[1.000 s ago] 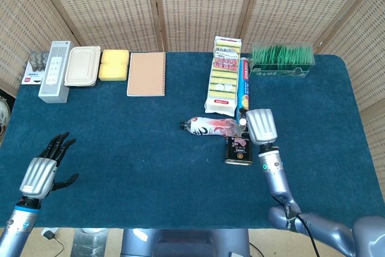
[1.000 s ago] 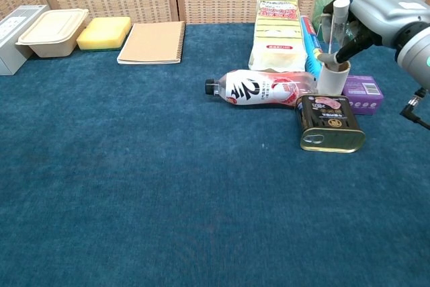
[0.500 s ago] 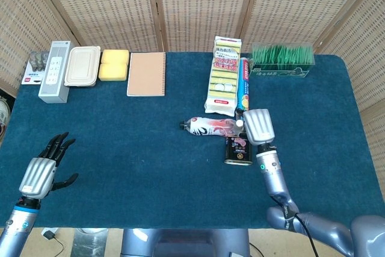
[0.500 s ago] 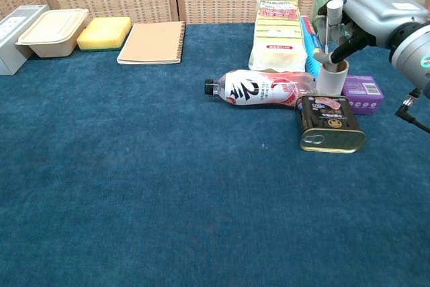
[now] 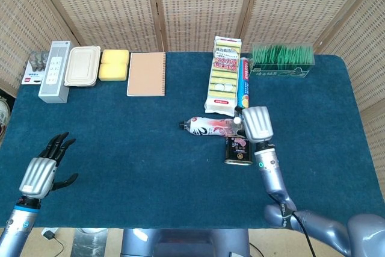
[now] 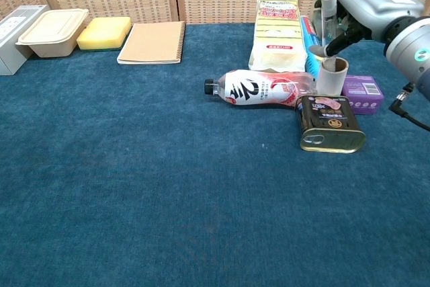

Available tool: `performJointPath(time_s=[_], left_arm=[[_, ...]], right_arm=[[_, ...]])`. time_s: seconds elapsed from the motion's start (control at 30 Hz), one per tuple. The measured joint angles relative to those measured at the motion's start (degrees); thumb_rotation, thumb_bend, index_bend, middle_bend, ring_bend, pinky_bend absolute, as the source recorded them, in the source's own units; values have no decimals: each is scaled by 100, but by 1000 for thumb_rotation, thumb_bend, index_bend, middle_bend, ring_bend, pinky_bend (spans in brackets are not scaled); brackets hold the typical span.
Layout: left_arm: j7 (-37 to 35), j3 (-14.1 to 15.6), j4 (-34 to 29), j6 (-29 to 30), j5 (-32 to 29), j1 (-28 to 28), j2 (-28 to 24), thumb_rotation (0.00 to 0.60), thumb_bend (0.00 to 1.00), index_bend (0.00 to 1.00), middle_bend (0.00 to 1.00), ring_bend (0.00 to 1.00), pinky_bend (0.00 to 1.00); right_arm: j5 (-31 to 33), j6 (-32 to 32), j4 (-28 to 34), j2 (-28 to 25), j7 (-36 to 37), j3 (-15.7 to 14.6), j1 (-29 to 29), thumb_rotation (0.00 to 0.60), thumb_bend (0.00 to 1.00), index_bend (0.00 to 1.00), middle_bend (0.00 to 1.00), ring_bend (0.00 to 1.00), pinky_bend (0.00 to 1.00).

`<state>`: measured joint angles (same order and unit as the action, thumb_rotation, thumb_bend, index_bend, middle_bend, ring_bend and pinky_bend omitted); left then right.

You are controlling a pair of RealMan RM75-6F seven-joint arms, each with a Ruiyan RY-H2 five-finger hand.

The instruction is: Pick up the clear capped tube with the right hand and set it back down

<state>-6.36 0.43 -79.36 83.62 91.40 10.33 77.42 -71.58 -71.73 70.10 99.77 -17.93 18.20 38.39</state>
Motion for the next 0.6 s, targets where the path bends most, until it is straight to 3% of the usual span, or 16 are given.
performJointPath(time_s=[0.6], left_arm=[[-5,-16,4,-32,-35,12,-4,600,197,96,36,30,309]], right_arm=[[95,14,301,-122,-69,178,98,600,328,711,865,947,950]])
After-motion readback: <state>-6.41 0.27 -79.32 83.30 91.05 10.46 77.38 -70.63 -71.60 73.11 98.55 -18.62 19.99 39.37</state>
